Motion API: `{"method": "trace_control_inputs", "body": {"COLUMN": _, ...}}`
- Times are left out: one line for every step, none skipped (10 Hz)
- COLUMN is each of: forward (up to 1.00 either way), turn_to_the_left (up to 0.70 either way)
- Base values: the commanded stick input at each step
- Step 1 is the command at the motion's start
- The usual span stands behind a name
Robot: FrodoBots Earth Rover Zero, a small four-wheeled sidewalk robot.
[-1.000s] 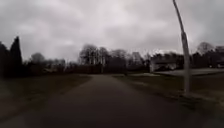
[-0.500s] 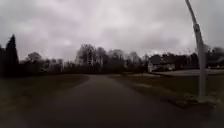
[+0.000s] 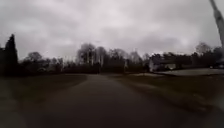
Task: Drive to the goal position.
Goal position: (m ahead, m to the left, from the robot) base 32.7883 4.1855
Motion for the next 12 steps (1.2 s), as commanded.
{"method": "trace_control_inputs", "body": {"forward": 1.0, "turn_to_the_left": 0.35}}
{"method": "trace_control_inputs", "body": {"forward": 1.0, "turn_to_the_left": 0.22}}
{"method": "trace_control_inputs", "body": {"forward": 1.0, "turn_to_the_left": 0.05}}
{"method": "trace_control_inputs", "body": {"forward": 1.0, "turn_to_the_left": 0.0}}
{"method": "trace_control_inputs", "body": {"forward": 1.0, "turn_to_the_left": 0.0}}
{"method": "trace_control_inputs", "body": {"forward": 1.0, "turn_to_the_left": 0.0}}
{"method": "trace_control_inputs", "body": {"forward": 1.0, "turn_to_the_left": 0.0}}
{"method": "trace_control_inputs", "body": {"forward": 1.0, "turn_to_the_left": 0.0}}
{"method": "trace_control_inputs", "body": {"forward": 1.0, "turn_to_the_left": 0.0}}
{"method": "trace_control_inputs", "body": {"forward": 1.0, "turn_to_the_left": 0.0}}
{"method": "trace_control_inputs", "body": {"forward": 1.0, "turn_to_the_left": 0.0}}
{"method": "trace_control_inputs", "body": {"forward": 1.0, "turn_to_the_left": 0.0}}
